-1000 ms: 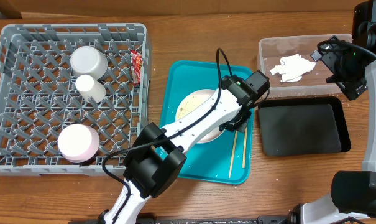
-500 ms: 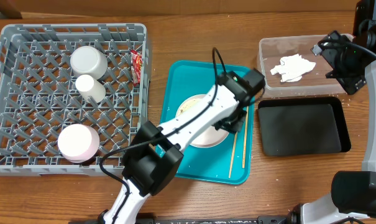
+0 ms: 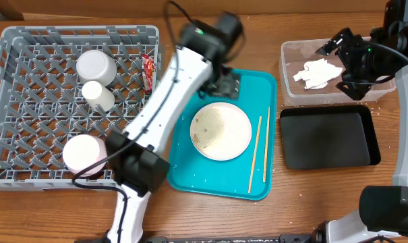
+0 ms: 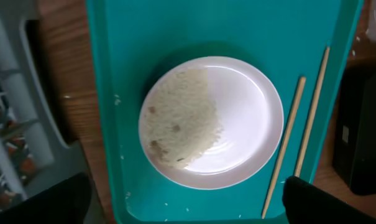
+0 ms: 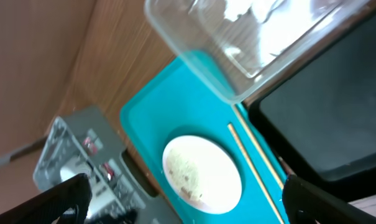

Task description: Sort waste into correct bins and load items into the dishwasher

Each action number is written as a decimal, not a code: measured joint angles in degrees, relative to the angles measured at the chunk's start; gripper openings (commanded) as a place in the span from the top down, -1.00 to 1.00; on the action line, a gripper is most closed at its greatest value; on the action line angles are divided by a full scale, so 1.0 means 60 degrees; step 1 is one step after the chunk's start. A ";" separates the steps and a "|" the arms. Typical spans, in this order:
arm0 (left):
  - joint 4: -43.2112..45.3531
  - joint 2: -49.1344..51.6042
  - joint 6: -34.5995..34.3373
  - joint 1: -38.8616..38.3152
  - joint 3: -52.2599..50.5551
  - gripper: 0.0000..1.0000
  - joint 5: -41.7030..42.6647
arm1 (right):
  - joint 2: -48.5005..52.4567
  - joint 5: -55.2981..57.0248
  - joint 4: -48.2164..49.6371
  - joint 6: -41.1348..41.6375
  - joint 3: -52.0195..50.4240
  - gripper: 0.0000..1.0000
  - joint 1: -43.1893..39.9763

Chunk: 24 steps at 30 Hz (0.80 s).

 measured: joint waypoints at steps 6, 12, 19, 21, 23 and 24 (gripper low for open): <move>-0.0211 0.0000 0.0033 0.0772 0.0204 -0.93 0.0900 | 0.0000 -0.0291 0.0029 -0.1217 0.0000 -1.00 0.0594; -0.0222 0.0000 0.0339 0.0605 0.0204 -0.39 0.2412 | 0.0000 0.0189 0.0299 -0.1738 0.0000 -1.00 0.0772; -0.0229 0.0000 -0.0208 -0.1162 0.0153 -0.47 0.2186 | 0.0000 0.2065 0.0678 -0.1891 0.0000 -1.00 0.0772; -0.0018 0.0000 -0.0535 -0.1796 -0.0044 -0.49 0.1887 | 0.0000 0.2703 0.0667 -0.1916 0.0000 -1.00 0.0772; 0.0372 0.0000 -0.0772 -0.2393 -0.0412 -0.50 0.1614 | 0.0000 0.3144 0.0681 -0.1923 0.0000 -1.00 0.0739; 0.0623 0.0000 -0.0907 -0.2659 -0.0656 -0.50 0.1486 | 0.0000 0.3300 0.0718 -0.1927 0.0000 -1.00 0.0699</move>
